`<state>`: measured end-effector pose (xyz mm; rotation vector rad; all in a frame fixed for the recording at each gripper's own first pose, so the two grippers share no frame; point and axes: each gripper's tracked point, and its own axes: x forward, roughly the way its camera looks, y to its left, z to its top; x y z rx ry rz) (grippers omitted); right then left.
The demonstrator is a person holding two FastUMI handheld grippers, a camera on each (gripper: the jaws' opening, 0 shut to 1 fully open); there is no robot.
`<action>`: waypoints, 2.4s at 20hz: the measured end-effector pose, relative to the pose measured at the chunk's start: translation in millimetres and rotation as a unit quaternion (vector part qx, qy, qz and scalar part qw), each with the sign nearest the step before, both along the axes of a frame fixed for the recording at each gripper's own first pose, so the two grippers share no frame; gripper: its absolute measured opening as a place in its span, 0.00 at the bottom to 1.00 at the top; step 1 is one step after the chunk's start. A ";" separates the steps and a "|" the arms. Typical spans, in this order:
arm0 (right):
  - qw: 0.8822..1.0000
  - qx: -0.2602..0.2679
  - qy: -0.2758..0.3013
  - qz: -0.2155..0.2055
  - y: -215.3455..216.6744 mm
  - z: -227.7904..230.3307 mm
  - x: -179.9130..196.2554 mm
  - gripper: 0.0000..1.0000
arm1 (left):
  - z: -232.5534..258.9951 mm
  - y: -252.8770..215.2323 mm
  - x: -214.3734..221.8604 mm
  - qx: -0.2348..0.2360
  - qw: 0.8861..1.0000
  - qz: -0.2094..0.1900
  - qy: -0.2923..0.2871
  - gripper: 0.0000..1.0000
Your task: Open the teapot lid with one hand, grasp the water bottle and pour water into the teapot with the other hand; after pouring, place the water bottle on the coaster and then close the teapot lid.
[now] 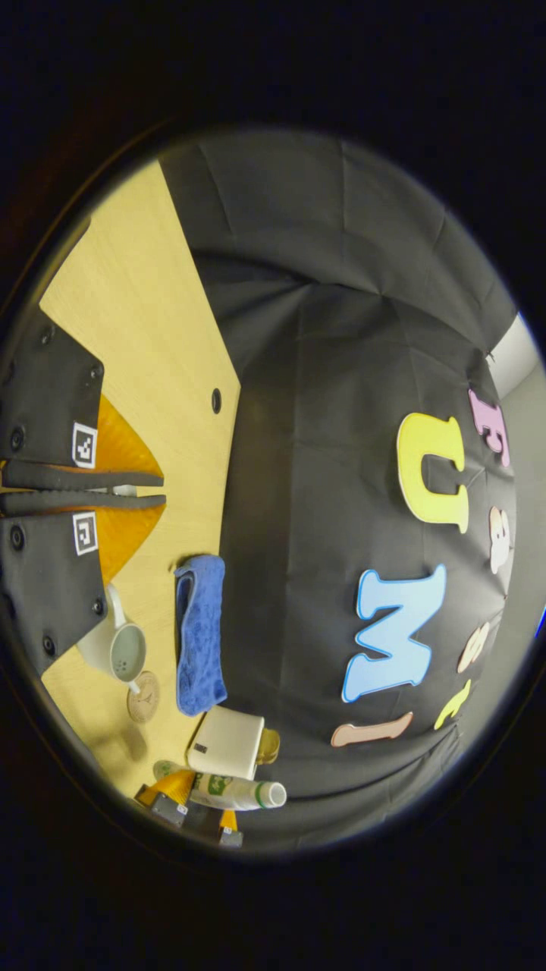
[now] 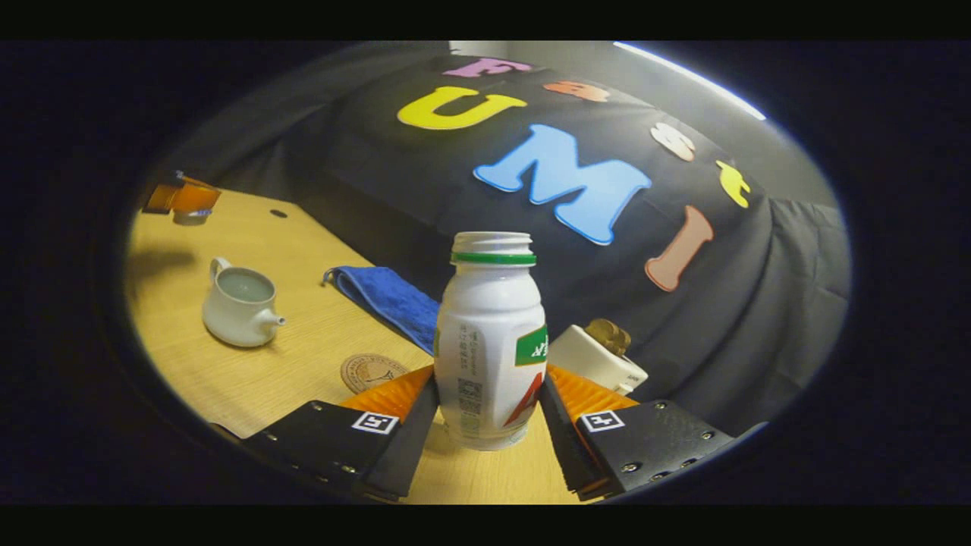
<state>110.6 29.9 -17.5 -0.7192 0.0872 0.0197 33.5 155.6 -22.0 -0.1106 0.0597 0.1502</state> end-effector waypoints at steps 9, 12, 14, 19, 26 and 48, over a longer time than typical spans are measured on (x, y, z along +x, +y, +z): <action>0.974 -0.220 -0.035 0.037 40.2 10.1 14.9 0.73 | 0.9 12.6 -2.7 -0.002 1.000 0.016 -0.004 0.07; 0.959 -0.276 -0.047 0.047 49.2 12.4 19.8 0.73 | 0.4 15.0 -3.6 -0.004 1.000 0.018 -0.002 0.07; 0.949 -0.305 -0.054 0.053 53.6 11.9 21.7 0.72 | -1.0 15.9 -2.9 -0.005 1.000 0.019 -0.001 0.07; 0.925 -0.366 -0.079 0.066 65.4 18.8 23.4 0.72 | -2.9 19.6 -3.0 -0.007 1.000 0.024 0.001 0.07; 0.896 -0.425 -0.102 0.079 73.3 22.6 22.4 0.73 | -4.1 21.8 -1.3 -0.010 1.000 0.027 0.005 0.07; 0.850 -0.500 -0.138 0.090 75.2 31.3 25.5 0.72 | -11.1 20.1 -1.1 -0.009 1.000 0.025 0.016 0.07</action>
